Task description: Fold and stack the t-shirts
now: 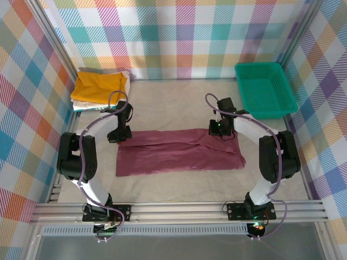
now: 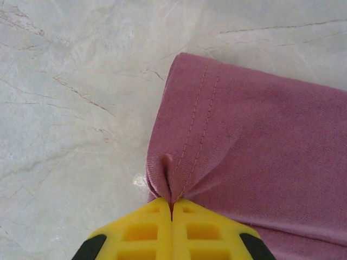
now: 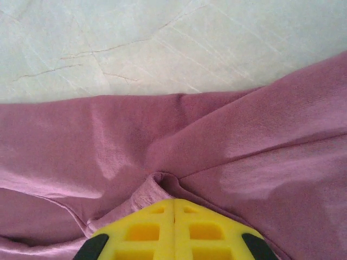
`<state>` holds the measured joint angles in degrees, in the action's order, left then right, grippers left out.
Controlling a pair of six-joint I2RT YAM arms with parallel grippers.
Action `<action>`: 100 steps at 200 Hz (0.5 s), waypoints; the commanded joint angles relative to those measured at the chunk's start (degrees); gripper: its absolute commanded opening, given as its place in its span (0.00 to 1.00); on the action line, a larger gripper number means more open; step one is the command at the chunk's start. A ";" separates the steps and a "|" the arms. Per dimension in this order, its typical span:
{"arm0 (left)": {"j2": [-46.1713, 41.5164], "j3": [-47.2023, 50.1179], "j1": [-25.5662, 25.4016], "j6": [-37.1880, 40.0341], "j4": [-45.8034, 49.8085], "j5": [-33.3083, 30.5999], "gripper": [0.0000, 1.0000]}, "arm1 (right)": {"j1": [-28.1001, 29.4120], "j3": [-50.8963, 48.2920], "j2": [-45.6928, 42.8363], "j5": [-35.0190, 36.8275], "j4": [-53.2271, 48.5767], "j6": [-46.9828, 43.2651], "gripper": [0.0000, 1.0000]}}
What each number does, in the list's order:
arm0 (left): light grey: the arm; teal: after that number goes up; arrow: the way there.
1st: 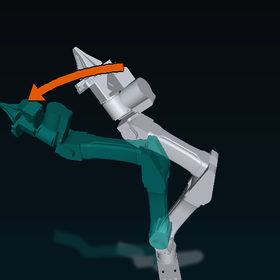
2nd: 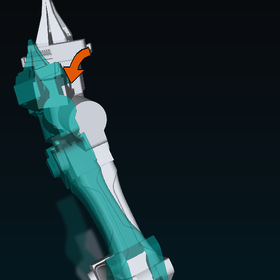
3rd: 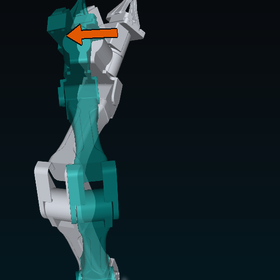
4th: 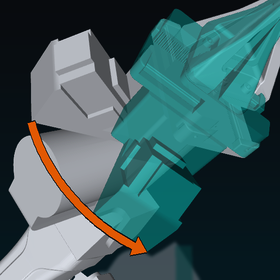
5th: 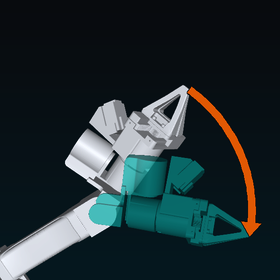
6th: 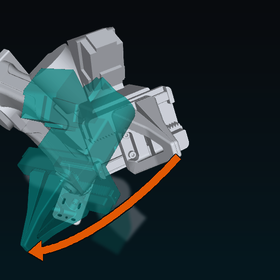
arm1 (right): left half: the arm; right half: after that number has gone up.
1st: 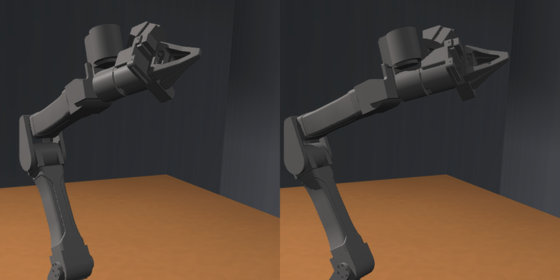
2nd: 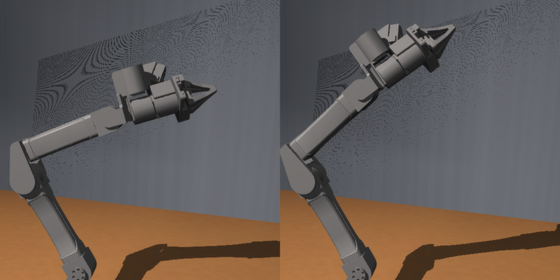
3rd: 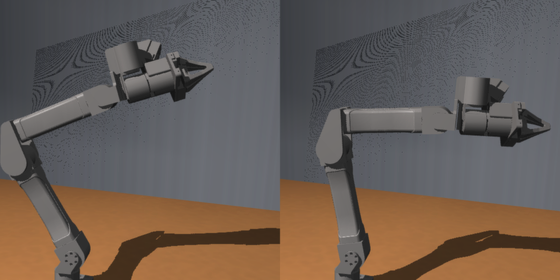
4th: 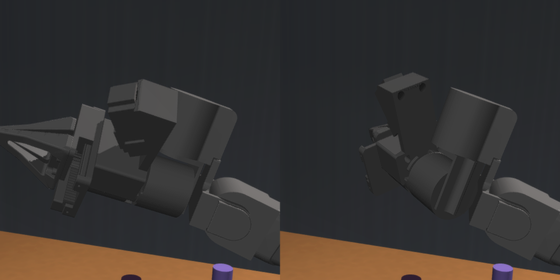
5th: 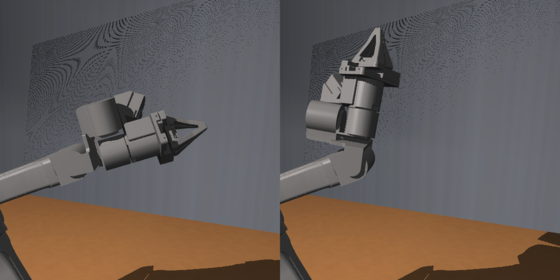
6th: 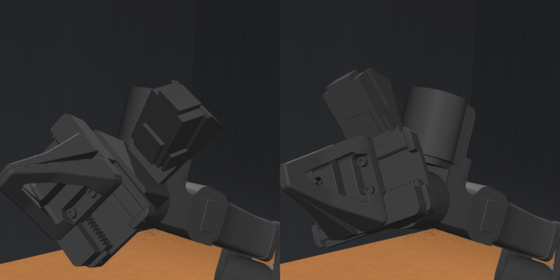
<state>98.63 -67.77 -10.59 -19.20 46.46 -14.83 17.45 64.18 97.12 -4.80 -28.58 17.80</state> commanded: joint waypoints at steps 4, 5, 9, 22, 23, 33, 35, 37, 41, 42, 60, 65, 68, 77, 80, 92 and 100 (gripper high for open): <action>0.16 0.11 1.26 0.95 1.30 -2.94 0.00 | 0.20 1.55 0.20 -2.16 -1.52 -0.22 0.12; 0.25 0.19 1.27 0.94 1.20 -2.97 0.00 | 0.16 1.64 0.32 -2.28 -1.59 -0.31 0.14; 0.54 0.26 1.34 0.92 1.10 -3.14 0.00 | 0.16 2.01 0.84 -2.40 -1.86 -0.39 0.25; 1.52 0.27 1.36 0.87 0.76 -3.10 0.00 | 0.30 2.59 2.34 -2.31 -1.97 -0.63 0.36; 1.59 0.27 1.36 0.85 0.75 -3.10 0.00 | 0.25 2.65 2.49 -2.32 -1.94 -0.69 0.36; 1.96 0.27 1.36 0.95 0.35 -2.81 0.00 | 0.37 3.09 3.51 -2.12 -2.01 -1.06 0.38; 1.99 0.27 1.36 0.95 0.31 -2.76 0.00 | 0.32 3.13 3.73 -2.07 -2.01 -1.07 0.40; 2.13 0.22 1.36 0.97 0.30 -2.71 0.00 | 0.37 3.18 3.90 -2.00 -2.01 -1.09 0.41; 2.15 0.18 1.36 0.94 0.30 -2.74 0.00 | 0.47 3.41 4.52 -1.89 -2.15 -1.25 0.43; 2.16 0.18 1.36 0.93 0.30 -2.74 0.00 | 0.47 3.50 4.63 -1.89 -2.17 -1.27 0.43; 2.43 0.09 1.36 1.10 0.14 -2.79 0.00 | 0.94 4.56 6.50 -2.06 -2.67 -1.79 0.45; 2.46 0.01 1.36 1.17 0.13 -2.64 0.00 | 1.22 4.84 6.81 -2.01 -2.72 -1.96 0.45; 2.48 -0.01 1.36 1.18 0.06 -2.61 0.00 | 1.37 5.00 6.99 -2.13 -2.71 -2.10 0.45; 2.69 0.00 1.35 1.10 -0.05 -2.38 0.00 | 1.96 5.53 7.49 -2.17 -2.92 -2.49 0.45; 2.76 0.00 1.35 1.11 -0.12 -2.31 0.00 | 2.05 5.71 7.67 -2.07 -3.03 -2.58 0.45; 3.01 0.00 1.36 1.15 -0.14 -1.84 0.00 | 2.49 6.15 8.34 -1.58 -3.24 -2.60 0.43; 3.07 0.00 1.32 1.11 -0.23 -1.62 0.00 | 2.54 6.31 8.65 -1.33 -3.33 -2.60 0.40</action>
<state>100.77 -67.77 -9.69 -18.59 46.33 -16.14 18.96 68.25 104.73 -5.87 -30.09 16.67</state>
